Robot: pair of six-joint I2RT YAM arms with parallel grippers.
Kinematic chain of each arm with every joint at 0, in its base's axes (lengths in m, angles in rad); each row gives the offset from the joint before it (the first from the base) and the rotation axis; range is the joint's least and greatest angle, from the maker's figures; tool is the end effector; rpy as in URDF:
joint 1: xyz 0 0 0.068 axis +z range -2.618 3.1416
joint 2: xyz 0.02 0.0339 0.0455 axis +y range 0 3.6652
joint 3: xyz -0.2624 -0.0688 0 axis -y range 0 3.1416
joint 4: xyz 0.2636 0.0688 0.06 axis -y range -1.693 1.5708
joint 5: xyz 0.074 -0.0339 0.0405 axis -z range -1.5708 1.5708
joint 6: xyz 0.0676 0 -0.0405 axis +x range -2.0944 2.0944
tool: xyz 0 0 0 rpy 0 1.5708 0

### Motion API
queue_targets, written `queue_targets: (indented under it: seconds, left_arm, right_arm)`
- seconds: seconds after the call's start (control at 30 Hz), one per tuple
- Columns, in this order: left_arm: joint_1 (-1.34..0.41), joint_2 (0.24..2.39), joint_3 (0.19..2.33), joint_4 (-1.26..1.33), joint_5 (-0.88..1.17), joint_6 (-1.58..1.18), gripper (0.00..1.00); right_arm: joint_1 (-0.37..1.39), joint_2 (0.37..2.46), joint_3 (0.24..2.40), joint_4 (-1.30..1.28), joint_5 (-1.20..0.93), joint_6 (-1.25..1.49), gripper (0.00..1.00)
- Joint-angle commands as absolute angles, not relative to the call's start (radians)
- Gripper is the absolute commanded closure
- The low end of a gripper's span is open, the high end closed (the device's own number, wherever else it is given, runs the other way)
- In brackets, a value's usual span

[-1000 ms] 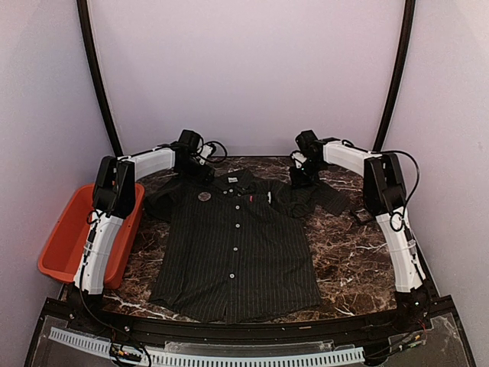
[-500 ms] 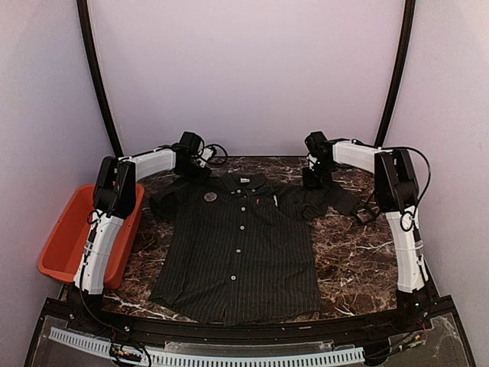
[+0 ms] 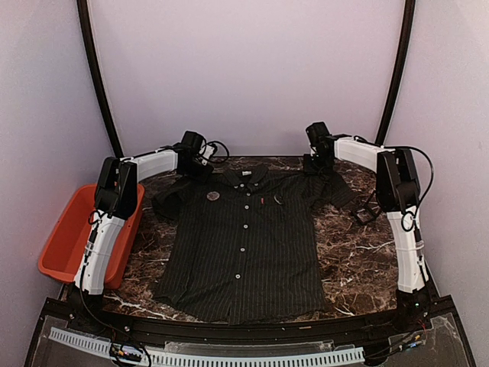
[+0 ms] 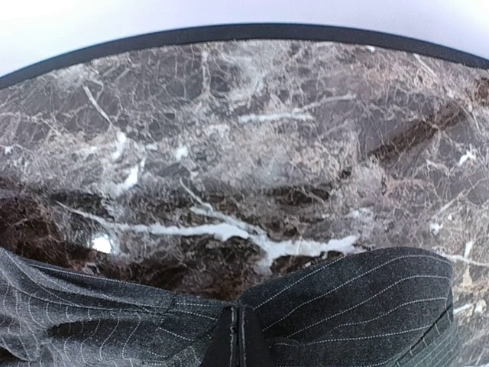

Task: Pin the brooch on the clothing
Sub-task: Smooth out the clothing with brooches at the center of the board.

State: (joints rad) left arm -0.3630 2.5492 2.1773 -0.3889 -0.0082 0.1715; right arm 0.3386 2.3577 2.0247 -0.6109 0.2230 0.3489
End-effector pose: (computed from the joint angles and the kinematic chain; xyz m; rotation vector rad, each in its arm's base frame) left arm 0.5682 -0.2152 0.1225 0.6122 2.2514 -0.0861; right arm 0.5300 0.1708 0.1560 0.1028 2.4792 0.0095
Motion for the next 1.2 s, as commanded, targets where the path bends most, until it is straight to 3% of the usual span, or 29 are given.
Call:
queue_targets:
  seconds: [0.0,0.13,0.33,0.47,0.6,0.63,0.77,0.87,1.0,1.17]
  left_arm:
    - [-0.328,2.523,2.195,-0.376,-0.112,0.135,0.99]
    - [-0.328,2.53,2.19,-0.373,-0.13,0.127,0.99]
    - [-0.329,2.531,2.153,-0.36,-0.145,0.112,0.99]
    - [-0.329,2.53,2.151,-0.36,-0.167,0.108,0.95]
    - [-0.328,2.528,2.164,-0.361,-0.198,0.105,0.78]
    - [-0.328,2.528,2.167,-0.359,-0.211,0.103,0.64]
    - [-0.328,2.526,2.174,-0.356,-0.238,0.095,0.28]
    - [-0.328,2.52,2.174,-0.356,-0.235,0.089,0.1]
    - [-0.329,2.476,2.157,-0.359,-0.159,0.079,0.01]
    - [-0.346,2.374,2.086,-0.371,-0.014,0.061,0.01]
  right_arm:
    - [0.318,2.313,2.054,-0.527,0.325,0.328,1.0]
    - [0.331,2.384,2.174,-0.573,0.402,0.307,1.0]
    - [0.35,2.403,2.175,-0.498,0.437,0.283,1.0]
    - [0.361,2.455,2.257,-0.559,0.455,0.265,0.82]
    - [0.362,2.454,2.238,-0.59,0.512,0.279,0.63]
    - [0.362,2.451,2.231,-0.598,0.532,0.285,0.59]
    - [0.362,2.424,2.187,-0.619,0.532,0.302,0.57]
    - [0.363,2.359,2.118,-0.627,0.398,0.305,0.58]
    - [0.399,2.238,1.99,-0.617,0.152,0.271,0.59]
    - [0.505,2.04,1.756,-0.578,0.024,0.24,0.61]
